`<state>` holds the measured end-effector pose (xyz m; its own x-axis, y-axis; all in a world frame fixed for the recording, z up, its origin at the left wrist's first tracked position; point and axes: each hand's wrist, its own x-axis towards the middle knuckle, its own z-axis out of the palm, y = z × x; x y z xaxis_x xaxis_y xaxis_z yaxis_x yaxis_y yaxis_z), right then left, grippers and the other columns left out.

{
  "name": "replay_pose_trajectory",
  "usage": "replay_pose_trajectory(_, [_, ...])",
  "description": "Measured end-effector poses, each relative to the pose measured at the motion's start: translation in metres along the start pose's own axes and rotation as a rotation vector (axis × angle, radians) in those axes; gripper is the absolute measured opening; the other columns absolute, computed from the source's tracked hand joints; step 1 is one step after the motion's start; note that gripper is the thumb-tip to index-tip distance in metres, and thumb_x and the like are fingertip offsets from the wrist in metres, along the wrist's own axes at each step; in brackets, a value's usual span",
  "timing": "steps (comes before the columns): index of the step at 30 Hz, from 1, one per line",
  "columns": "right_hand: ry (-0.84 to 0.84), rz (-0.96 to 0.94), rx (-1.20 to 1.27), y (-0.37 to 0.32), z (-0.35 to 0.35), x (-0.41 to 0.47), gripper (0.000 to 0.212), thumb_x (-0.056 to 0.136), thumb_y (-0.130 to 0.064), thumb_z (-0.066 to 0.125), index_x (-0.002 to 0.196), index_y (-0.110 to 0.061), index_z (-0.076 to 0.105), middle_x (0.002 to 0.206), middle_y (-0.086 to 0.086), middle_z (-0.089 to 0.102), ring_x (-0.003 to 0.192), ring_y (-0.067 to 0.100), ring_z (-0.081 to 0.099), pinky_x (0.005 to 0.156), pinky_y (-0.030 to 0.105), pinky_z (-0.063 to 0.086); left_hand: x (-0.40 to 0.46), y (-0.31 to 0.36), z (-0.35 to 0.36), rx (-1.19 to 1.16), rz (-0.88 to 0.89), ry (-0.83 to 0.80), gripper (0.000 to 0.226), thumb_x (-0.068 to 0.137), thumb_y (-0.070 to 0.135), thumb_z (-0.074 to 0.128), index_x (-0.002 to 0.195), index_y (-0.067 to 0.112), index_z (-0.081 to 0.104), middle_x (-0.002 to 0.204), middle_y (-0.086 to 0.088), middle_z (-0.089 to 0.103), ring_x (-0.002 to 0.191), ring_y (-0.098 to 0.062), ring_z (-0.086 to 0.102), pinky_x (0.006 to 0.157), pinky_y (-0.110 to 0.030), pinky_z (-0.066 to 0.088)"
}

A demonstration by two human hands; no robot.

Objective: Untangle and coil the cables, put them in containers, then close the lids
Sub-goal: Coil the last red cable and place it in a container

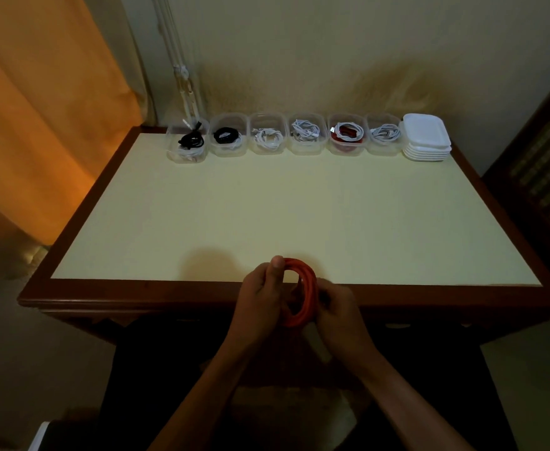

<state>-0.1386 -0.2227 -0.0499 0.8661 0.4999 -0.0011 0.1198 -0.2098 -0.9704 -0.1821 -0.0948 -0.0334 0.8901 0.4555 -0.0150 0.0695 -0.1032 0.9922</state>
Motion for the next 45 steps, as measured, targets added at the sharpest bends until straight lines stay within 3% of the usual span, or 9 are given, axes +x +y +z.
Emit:
replay_pose_trajectory(10, [-0.157,0.411,0.802,-0.015,-0.012,0.004,0.036,0.095,-0.023,0.054,0.121,-0.001,0.065,0.114,0.029,0.066,0.105,0.041,0.065,0.090,0.049,0.053,0.010,-0.017,0.007,0.186,-0.037,0.137,0.045,0.094,0.054,0.042,0.069,0.018,0.052,0.062,0.004,0.052,0.057,-0.008,0.053,0.058,-0.034,0.044])
replay_pose_trajectory(15, [-0.125,0.418,0.655,-0.019,-0.010,0.009,0.056,0.080,0.019,0.053,0.130,-0.006,0.053,0.087,0.013,0.071,0.083,0.026,0.069,0.074,0.037,0.054,0.016,-0.029,0.013,0.275,-0.073,0.110,0.042,0.099,0.050,0.038,0.082,0.018,0.059,0.073,-0.002,0.064,0.069,-0.017,0.063,0.067,-0.040,0.052])
replay_pose_trajectory(21, [-0.010,0.469,0.665,-0.022,-0.007,0.011,0.059,0.082,0.018,0.059,0.130,-0.016,0.049,0.079,0.012,0.068,0.072,0.021,0.065,0.069,0.034,0.052,0.012,-0.046,0.018,0.168,-0.144,-0.018,0.068,0.094,0.065,0.029,0.077,0.010,0.064,0.068,-0.005,0.065,0.062,-0.016,0.062,0.059,-0.033,0.048])
replay_pose_trajectory(27, [-0.037,0.492,0.487,-0.028,-0.007,0.009,0.090,0.052,-0.045,0.088,0.131,-0.025,0.049,0.108,0.009,0.071,0.091,0.021,0.070,0.082,0.040,0.059,0.011,-0.046,0.017,0.232,-0.105,-0.019,0.064,0.089,0.068,0.033,0.078,0.011,0.060,0.068,-0.005,0.063,0.060,-0.022,0.060,0.058,-0.041,0.049])
replay_pose_trajectory(30, [0.020,0.456,0.237,-0.040,-0.007,0.008,0.089,0.050,-0.070,0.079,0.122,-0.026,0.050,0.115,0.005,0.065,0.104,0.020,0.065,0.085,0.037,0.056,0.015,-0.045,0.010,0.353,-0.060,0.111,0.036,0.100,0.045,0.042,0.082,0.019,0.058,0.067,0.003,0.060,0.057,-0.013,0.060,0.051,-0.026,0.047])
replay_pose_trajectory(33, [0.147,0.417,0.102,-0.041,-0.011,0.004,0.041,0.083,-0.052,0.066,0.105,-0.019,0.057,0.104,0.002,0.064,0.095,0.015,0.061,0.071,0.024,0.046,0.015,-0.040,0.004,0.411,-0.006,0.216,0.029,0.098,0.042,0.047,0.096,0.017,0.061,0.068,0.005,0.062,0.053,-0.009,0.061,0.047,-0.024,0.050])
replay_pose_trajectory(35, [0.035,0.449,0.412,-0.045,-0.012,0.003,0.025,0.099,-0.031,0.053,0.091,-0.010,0.063,0.086,0.006,0.068,0.088,0.020,0.066,0.078,0.031,0.049,0.016,-0.036,0.005,0.514,0.035,0.250,0.030,0.098,0.043,0.047,0.096,0.015,0.059,0.068,0.007,0.061,0.055,-0.008,0.058,0.049,-0.028,0.047])
replay_pose_trajectory(38, [-0.048,0.563,0.899,-0.052,-0.015,0.002,0.024,0.100,-0.008,0.042,0.089,-0.003,0.063,0.061,0.008,0.055,0.066,0.023,0.065,0.082,0.038,0.050,0.018,-0.035,0.007,0.570,0.073,0.255,0.036,0.098,0.046,0.045,0.097,0.012,0.059,0.069,0.007,0.062,0.056,-0.013,0.058,0.051,-0.033,0.048])
replay_pose_trajectory(45, [-0.141,0.696,0.722,-0.045,-0.055,0.006,0.052,0.096,-0.039,0.052,0.110,0.010,0.065,0.045,-0.005,0.030,0.029,0.002,0.017,0.038,0.020,0.020,0.027,-0.029,-0.014,0.590,0.165,0.271,0.053,0.088,0.059,0.040,0.096,0.013,0.064,0.064,0.013,0.058,0.051,-0.007,0.056,0.049,-0.034,0.051])
